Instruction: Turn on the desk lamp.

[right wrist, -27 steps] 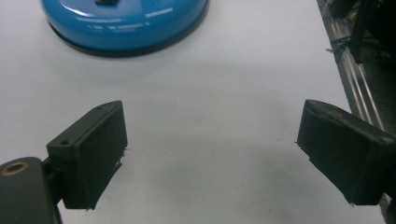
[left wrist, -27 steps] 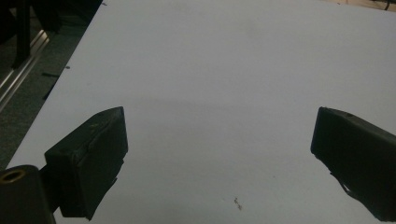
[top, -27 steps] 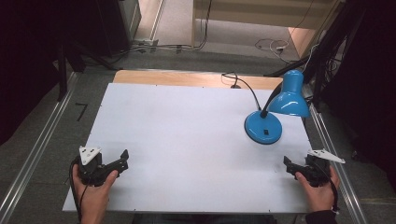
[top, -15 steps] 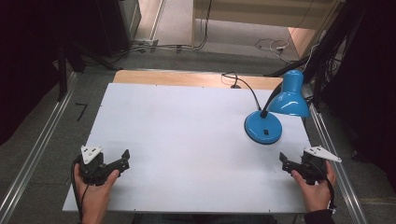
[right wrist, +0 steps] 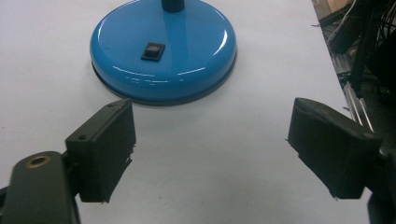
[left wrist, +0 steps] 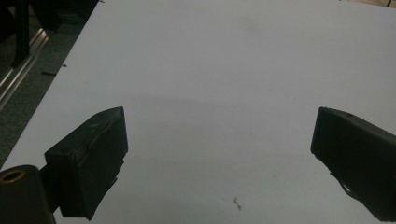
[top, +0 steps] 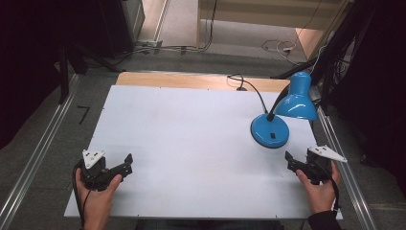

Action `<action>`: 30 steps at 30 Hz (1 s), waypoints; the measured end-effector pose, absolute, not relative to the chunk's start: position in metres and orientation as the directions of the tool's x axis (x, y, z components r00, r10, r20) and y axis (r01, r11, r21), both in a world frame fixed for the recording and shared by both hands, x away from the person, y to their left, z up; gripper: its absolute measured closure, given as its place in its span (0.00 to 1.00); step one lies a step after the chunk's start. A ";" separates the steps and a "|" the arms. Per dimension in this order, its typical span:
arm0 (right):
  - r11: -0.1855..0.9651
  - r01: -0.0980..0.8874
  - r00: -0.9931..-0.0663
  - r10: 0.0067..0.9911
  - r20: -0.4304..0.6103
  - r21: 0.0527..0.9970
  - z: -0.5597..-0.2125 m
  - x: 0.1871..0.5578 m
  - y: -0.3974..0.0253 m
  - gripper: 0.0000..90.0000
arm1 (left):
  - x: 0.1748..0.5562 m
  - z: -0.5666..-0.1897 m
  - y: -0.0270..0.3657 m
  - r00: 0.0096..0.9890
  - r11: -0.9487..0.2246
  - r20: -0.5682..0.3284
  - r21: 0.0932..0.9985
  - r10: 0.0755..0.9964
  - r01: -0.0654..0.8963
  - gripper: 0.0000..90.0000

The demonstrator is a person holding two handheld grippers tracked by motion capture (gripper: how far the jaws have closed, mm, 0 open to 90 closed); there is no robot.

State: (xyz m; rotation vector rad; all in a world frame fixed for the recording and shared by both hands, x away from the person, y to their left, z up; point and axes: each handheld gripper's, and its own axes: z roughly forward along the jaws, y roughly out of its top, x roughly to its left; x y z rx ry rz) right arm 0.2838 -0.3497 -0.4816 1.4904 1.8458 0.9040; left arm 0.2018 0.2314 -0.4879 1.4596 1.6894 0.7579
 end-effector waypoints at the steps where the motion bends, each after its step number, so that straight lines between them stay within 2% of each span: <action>1: 0.141 0.572 -0.198 0.980 -0.031 0.808 -0.482 0.285 -0.349 0.21 | 0.202 -0.488 0.231 -0.053 0.169 -0.167 0.831 0.985 0.530 0.05; 6: 0.134 0.559 -0.206 0.978 -0.020 0.818 -0.482 0.295 -0.344 0.26 | 0.201 -0.488 0.232 -0.053 0.171 -0.168 0.830 0.984 0.530 0.05; 14: 0.116 0.559 -0.204 0.979 0.000 0.821 -0.483 0.304 -0.340 0.27 | 0.201 -0.488 0.232 -0.054 0.174 -0.172 0.832 0.984 0.527 0.05; 30: 0.086 0.515 -0.255 0.965 0.057 0.853 -0.475 0.313 -0.331 0.45 | 0.202 -0.488 0.232 -0.052 0.173 -0.172 0.829 0.984 0.531 0.05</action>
